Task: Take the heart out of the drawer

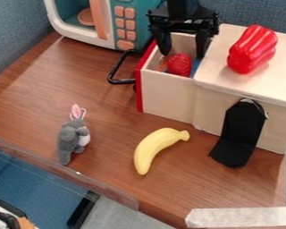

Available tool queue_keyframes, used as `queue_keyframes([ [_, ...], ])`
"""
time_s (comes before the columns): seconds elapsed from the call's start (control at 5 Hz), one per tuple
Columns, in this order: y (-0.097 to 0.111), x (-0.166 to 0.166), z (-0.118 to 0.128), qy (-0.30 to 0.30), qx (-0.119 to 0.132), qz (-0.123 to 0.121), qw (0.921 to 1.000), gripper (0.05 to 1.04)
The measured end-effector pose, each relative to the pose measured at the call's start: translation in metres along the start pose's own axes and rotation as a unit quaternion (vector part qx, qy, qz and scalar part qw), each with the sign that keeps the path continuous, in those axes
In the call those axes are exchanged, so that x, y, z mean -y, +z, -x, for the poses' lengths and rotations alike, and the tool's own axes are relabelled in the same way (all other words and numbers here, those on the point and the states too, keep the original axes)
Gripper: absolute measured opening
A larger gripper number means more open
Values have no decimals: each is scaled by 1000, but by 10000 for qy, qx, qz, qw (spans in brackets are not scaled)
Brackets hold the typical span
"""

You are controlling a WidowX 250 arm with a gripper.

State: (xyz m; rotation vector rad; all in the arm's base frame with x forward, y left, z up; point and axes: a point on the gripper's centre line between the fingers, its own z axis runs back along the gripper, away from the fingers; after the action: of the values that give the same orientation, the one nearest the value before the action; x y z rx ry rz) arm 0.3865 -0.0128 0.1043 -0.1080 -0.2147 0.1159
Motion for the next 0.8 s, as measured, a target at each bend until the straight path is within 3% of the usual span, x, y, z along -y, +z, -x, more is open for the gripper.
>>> queue_keyframes([
  [0.2, -4, -1, -6, 55, 12, -69, 10000, 999],
  [0.4, -23, -5, -2, 136, -248, -168, 9995, 999],
  [0.8, -38, -13, -7, 136, -342, -437, 9984, 948],
])
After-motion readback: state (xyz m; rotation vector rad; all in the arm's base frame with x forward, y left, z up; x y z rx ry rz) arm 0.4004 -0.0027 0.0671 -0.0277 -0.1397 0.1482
